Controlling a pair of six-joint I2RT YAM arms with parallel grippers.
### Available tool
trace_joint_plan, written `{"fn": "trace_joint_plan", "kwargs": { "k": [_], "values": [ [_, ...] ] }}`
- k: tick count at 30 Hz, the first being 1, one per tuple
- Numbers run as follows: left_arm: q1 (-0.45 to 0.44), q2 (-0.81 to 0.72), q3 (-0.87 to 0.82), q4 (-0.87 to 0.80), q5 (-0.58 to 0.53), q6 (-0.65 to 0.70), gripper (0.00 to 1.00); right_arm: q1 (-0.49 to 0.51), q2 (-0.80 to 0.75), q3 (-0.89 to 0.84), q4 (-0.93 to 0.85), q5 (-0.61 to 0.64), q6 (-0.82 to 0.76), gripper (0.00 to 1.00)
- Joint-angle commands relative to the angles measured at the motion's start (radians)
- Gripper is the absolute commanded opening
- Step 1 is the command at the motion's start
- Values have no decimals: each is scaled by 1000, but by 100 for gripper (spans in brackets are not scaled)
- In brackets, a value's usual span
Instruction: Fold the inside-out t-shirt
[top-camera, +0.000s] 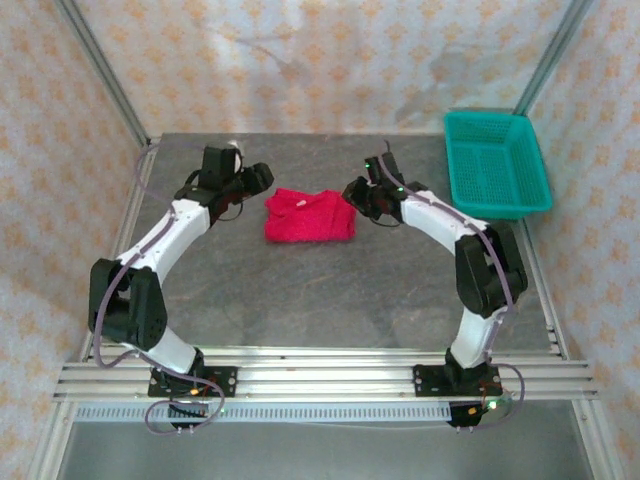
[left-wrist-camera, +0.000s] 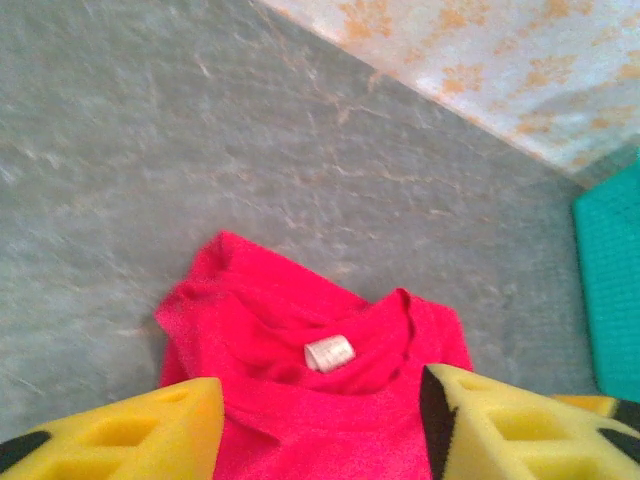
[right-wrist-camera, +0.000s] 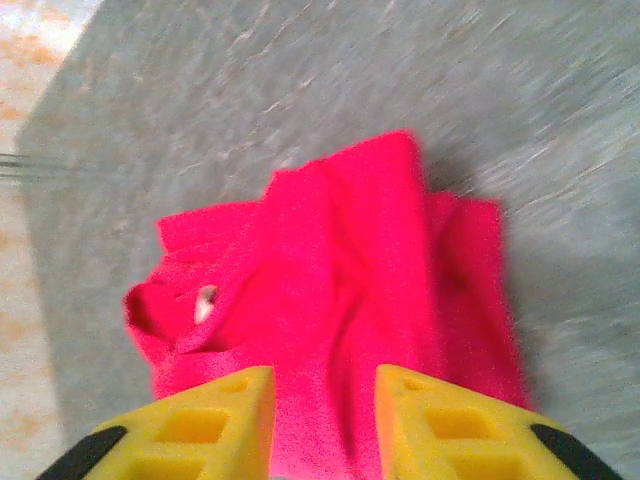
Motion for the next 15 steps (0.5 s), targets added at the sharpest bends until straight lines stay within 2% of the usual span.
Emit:
{"fn": "trace_joint_plan", "kwargs": {
  "k": [1, 4, 6, 10, 12, 15],
  "values": [
    [-38, 61, -75, 98, 88, -165, 51, 43, 82, -3, 141, -49, 217, 29],
    [-66, 123, -65, 181, 109, -240, 49, 45, 183, 43, 191, -87, 295, 26],
    [-85, 185, -28, 196, 114, -246, 48, 30, 236, 51, 158, -76, 315, 24],
    [-88, 316, 28, 143, 86, -180, 46, -10, 255, -44, 92, 15, 281, 24],
    [-74, 371, 39, 79, 41, -130, 45, -31, 262, -82, 82, 6, 258, 24],
    [-57, 383, 11, 70, 32, -105, 45, -37, 255, -78, 40, -9, 209, 25]
  ]
}}
